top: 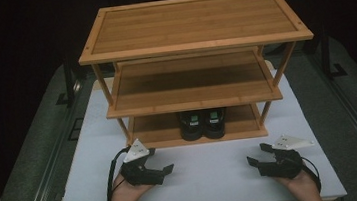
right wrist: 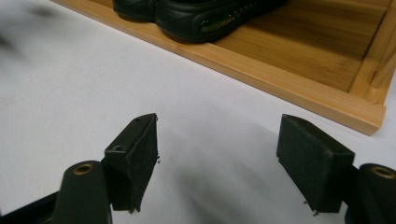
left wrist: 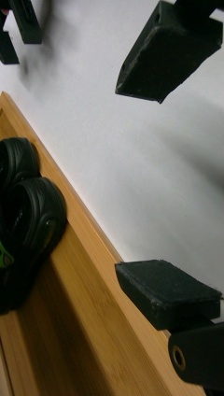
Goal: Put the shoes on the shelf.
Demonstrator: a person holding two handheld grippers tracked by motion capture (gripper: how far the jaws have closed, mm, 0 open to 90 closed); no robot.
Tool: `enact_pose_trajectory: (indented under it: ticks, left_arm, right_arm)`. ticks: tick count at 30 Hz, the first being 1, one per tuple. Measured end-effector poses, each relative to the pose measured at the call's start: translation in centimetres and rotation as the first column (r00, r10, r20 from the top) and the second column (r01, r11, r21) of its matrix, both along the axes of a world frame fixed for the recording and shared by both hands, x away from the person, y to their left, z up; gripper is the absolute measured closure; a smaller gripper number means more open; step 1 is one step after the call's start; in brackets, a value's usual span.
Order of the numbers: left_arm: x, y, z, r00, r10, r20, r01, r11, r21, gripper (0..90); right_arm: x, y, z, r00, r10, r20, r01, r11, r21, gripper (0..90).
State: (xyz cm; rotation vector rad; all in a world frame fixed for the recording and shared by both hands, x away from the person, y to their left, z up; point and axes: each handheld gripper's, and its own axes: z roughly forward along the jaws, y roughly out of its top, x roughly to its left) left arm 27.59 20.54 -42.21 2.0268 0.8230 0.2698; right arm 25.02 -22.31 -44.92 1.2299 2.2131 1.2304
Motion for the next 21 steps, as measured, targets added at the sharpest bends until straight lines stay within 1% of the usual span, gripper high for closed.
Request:
enact_pose_trajectory:
  ticks: [4,6,9,12,14,17,19,21]
  left_arm:
    - [-0.5,0.6,-0.1,1.0,0.008,-0.004,-0.008,1.0,-0.005,10.5]
    - [-0.7,0.9,-0.2,0.9999,0.012,-0.001,-0.012,0.9999,0.0,10.2]
    - [-0.8,1.3,-0.3,0.9998,0.021,-0.008,-0.021,0.9998,0.004,9.6]
    - [-0.9,1.6,-0.5,0.9994,0.032,-0.016,-0.032,0.9995,0.0,9.6]
    - [-1.0,1.9,-0.6,0.9993,0.036,-0.014,-0.036,0.9994,0.001,9.5]
    - [-1.3,2.4,-1.0,0.9988,0.044,-0.023,-0.044,0.999,-0.01,9.4]
    - [-1.7,2.7,-1.3,0.9985,0.044,-0.033,-0.045,0.9989,-0.017,8.1]
    - [-2.0,2.9,-1.3,0.9985,0.037,-0.041,-0.038,0.9991,-0.02,8.1]
  right_arm:
    - [-0.2,-0.1,0.0,1.0,-0.001,-0.003,0.001,1.0,-0.004,28.5]
    - [-0.4,-0.2,0.0,1.0,0.0,0.005,0.0,1.0,0.0,28.4]
    - [-0.6,-0.3,0.0,1.0,-0.001,0.007,0.001,1.0,0.004,28.2]
    - [-0.9,-0.6,0.0,0.9999,-0.004,0.01,0.004,1.0,0.008,27.9]
    - [-1.1,-0.9,0.0,0.9998,-0.011,0.015,0.011,0.9998,0.017,27.7]
    - [-1.5,-1.3,0.0,0.9996,-0.021,0.019,0.021,0.9993,0.031,27.3]
    - [-1.8,-1.4,0.0,0.9991,-0.029,0.03,0.028,0.9987,0.044,27.0]
    - [-2.1,-1.4,0.0,0.9987,-0.03,0.04,0.028,0.9979,0.059,27.0]
